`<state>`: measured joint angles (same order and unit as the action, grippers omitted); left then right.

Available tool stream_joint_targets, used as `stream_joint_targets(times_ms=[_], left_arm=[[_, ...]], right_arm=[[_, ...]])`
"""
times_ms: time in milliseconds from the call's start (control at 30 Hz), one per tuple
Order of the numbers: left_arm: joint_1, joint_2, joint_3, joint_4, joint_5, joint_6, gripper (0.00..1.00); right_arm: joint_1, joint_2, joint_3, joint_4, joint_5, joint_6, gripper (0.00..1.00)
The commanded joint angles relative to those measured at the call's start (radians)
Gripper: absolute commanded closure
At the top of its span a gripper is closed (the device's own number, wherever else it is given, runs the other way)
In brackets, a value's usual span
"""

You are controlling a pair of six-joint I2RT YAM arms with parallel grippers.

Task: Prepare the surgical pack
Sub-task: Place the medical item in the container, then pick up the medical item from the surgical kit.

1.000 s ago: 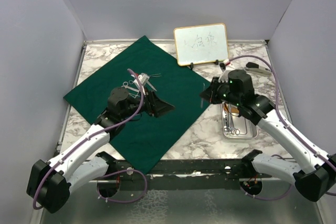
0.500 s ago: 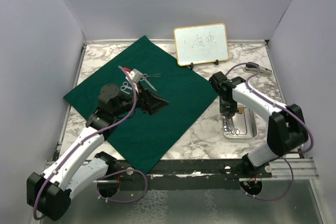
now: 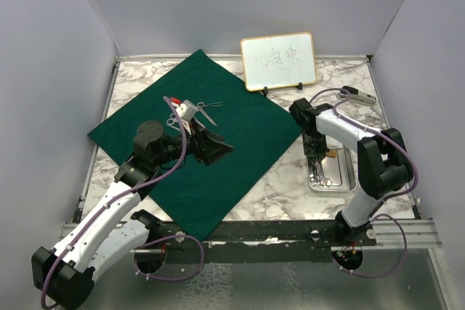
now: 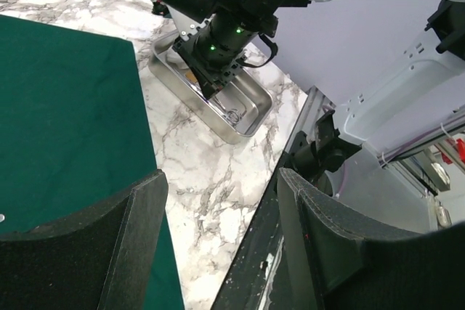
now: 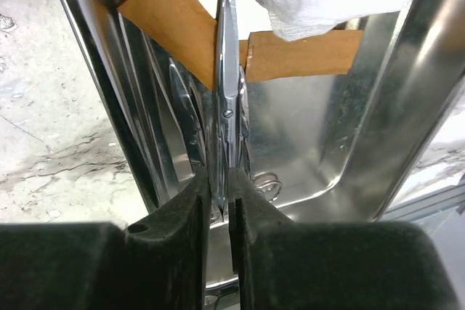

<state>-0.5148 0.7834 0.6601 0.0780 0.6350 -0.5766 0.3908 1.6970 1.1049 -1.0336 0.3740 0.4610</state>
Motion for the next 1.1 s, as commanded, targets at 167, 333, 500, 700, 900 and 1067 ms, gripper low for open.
stream_joint_targets(times_ms=[167, 333, 500, 700, 900, 1067], left_arm=[[-0.001, 0.009, 0.056, -0.058, -0.063, 0.053, 0.35], [0.01, 0.057, 0.107, -0.109, -0.131, 0.073, 0.34], [0.028, 0.188, 0.208, -0.258, -0.399, 0.036, 0.34], [0.05, 0.518, 0.456, -0.559, -0.833, -0.125, 0.36], [0.081, 0.818, 0.703, -0.743, -0.96, -0.421, 0.38], [0.104, 1.091, 0.975, -0.916, -0.958, -0.645, 0.38]], right_arm=[[-0.023, -0.008, -0.021, -0.016, -0.107, 0.004, 0.74], [-0.023, -0.133, 0.007, 0.006, -0.094, -0.006, 0.62], [-0.023, -0.244, 0.088, 0.106, -0.184, -0.071, 0.6], [-0.023, -0.433, 0.003, 0.419, -0.455, -0.122, 0.53], [-0.023, -0.45, -0.078, 0.521, -0.519, -0.146, 0.53], [-0.023, -0.495, -0.12, 0.562, -0.522, -0.177, 0.53]])
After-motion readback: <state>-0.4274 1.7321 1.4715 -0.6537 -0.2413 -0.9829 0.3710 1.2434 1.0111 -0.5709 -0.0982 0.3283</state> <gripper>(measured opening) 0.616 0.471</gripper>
